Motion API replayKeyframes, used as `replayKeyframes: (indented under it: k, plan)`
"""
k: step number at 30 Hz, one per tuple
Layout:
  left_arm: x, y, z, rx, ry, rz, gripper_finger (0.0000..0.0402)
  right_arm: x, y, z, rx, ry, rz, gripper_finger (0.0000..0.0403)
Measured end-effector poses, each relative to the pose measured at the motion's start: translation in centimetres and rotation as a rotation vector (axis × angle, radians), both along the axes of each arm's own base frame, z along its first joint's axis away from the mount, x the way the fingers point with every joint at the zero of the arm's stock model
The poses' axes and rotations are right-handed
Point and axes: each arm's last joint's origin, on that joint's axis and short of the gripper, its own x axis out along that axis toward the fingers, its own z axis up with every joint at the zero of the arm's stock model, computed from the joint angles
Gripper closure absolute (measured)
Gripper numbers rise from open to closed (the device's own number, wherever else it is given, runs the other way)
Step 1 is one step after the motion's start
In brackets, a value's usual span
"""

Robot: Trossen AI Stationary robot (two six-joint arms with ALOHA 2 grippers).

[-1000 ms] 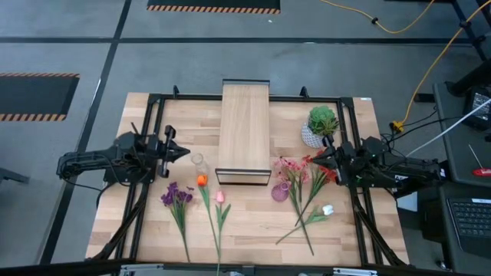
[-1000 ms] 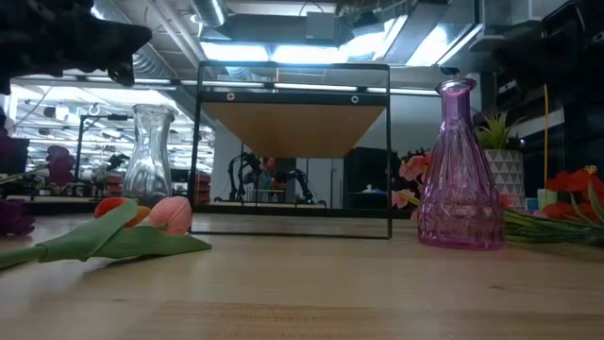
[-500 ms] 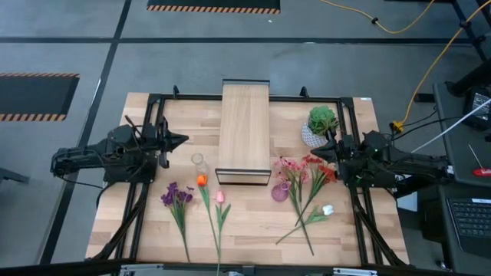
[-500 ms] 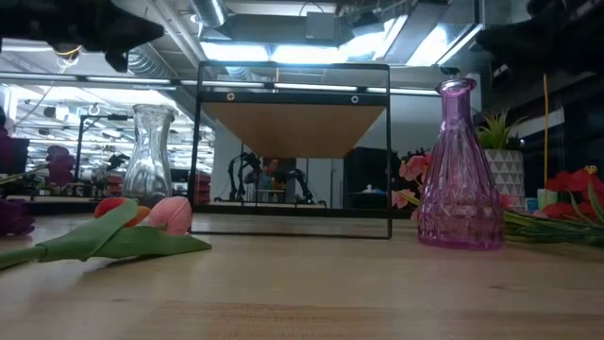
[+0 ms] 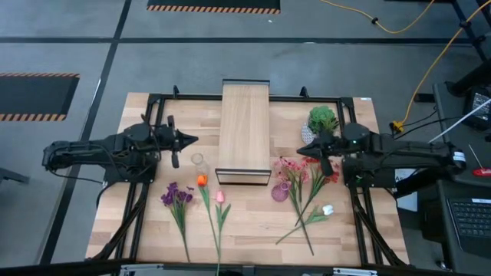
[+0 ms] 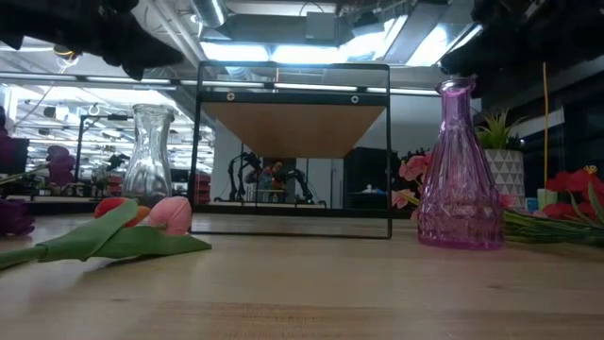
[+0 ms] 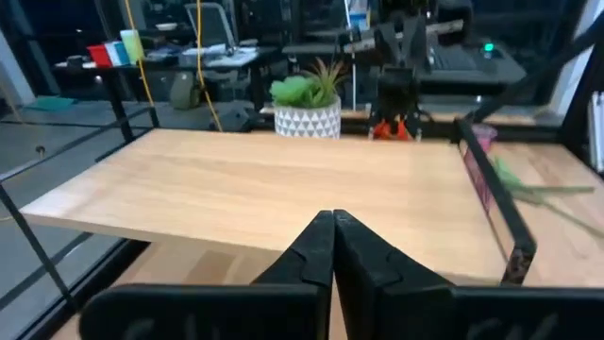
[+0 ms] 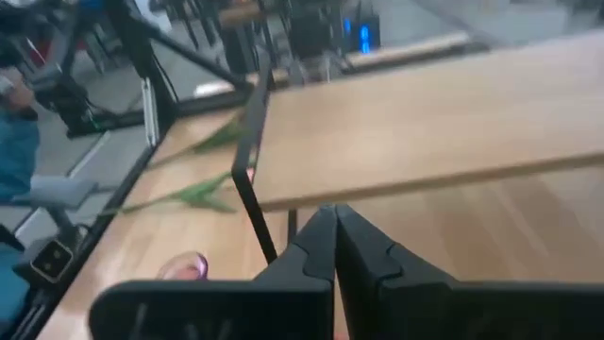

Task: Pick and place flowers into a vace then onto a shelf
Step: Put the pink flowers into the purple vase

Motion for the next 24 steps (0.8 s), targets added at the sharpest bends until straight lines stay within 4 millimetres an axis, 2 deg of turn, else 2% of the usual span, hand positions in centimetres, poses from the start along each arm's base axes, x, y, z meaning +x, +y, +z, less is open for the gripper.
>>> replayKeyframes:
  k: [7, 16, 24]
  plan:
    - [0.2, 0.0, -0.1, 0.012, 0.014, -0.002, 0.0398, 1.3, 1.2, 1.2, -0.019, 0.064, 0.064, 0.04]
    - [0.1, 0.0, 0.0, 0.096, 0.024, -0.014, 0.0398, 1.9, 5.1, 1.8, -0.039, 0.163, 0.075, 0.0401]
    - [0.1, 0.0, 0.0, 0.092, 0.022, -0.014, 0.0398, 1.5, 8.5, 0.6, 0.06, 0.27, 0.026, 0.0401]
